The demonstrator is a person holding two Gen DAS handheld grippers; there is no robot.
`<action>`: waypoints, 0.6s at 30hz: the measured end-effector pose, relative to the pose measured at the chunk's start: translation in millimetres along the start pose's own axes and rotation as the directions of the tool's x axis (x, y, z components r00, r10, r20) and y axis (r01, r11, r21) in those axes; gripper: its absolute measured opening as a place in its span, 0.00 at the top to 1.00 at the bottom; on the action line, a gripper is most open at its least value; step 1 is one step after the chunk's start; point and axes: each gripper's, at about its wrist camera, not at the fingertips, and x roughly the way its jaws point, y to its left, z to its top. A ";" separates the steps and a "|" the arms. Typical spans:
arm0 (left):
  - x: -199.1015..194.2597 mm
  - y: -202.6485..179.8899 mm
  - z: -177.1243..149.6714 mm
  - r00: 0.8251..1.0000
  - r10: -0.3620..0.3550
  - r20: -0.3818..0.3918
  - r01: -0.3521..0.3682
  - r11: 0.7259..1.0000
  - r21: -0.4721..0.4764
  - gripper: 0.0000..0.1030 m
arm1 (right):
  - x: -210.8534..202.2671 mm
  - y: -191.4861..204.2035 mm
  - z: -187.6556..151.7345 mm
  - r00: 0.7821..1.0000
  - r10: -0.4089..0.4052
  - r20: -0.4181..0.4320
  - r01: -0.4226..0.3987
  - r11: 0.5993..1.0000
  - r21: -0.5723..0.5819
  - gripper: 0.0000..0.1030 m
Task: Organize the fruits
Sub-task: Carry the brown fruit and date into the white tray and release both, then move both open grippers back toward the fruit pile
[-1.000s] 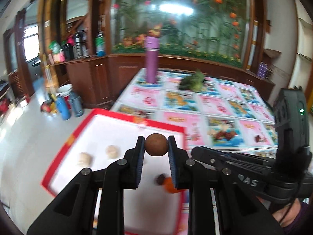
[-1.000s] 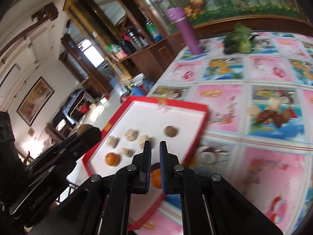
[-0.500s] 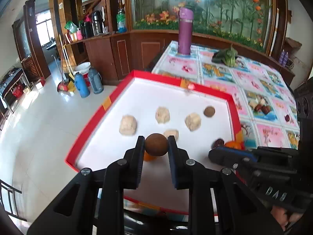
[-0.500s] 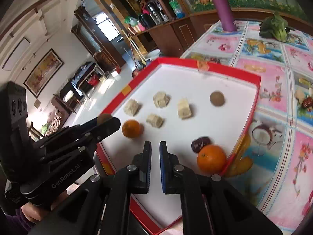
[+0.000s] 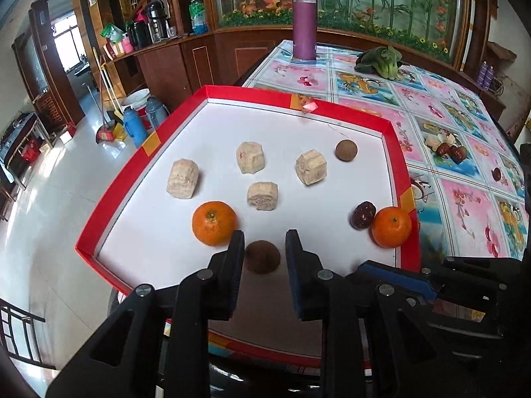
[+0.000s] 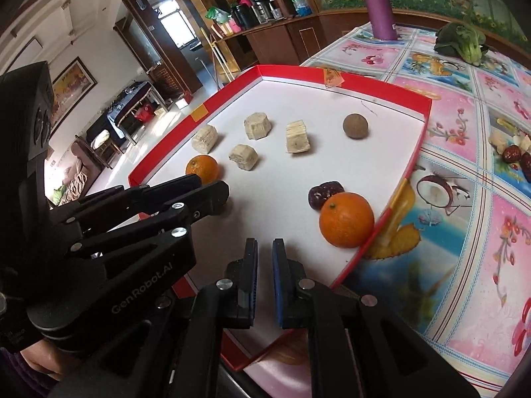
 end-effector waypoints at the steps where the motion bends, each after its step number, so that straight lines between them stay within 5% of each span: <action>1: -0.2 -0.3 0.1 1.000 0.006 -0.001 -0.006 1.000 0.001 0.64 | -1.0 -0.9 -0.1 1.000 0.000 -0.001 0.000 1.000 0.000 0.92; 6: -4.5 1.8 3.5 1.000 0.024 0.007 -0.024 1.000 -0.013 0.42 | -10.1 -7.1 1.3 0.999 0.042 0.016 -0.042 0.999 0.011 0.92; 10: -9.2 -1.7 6.1 1.000 0.016 0.025 -0.016 1.000 -0.003 0.41 | -24.5 -11.6 1.8 0.996 0.054 0.064 -0.055 0.998 0.007 0.76; 18: -10.5 -0.7 9.1 0.999 0.021 0.038 -0.021 1.000 -0.005 0.38 | -57.1 -39.4 -0.5 0.988 0.018 0.155 -0.025 0.999 0.047 0.75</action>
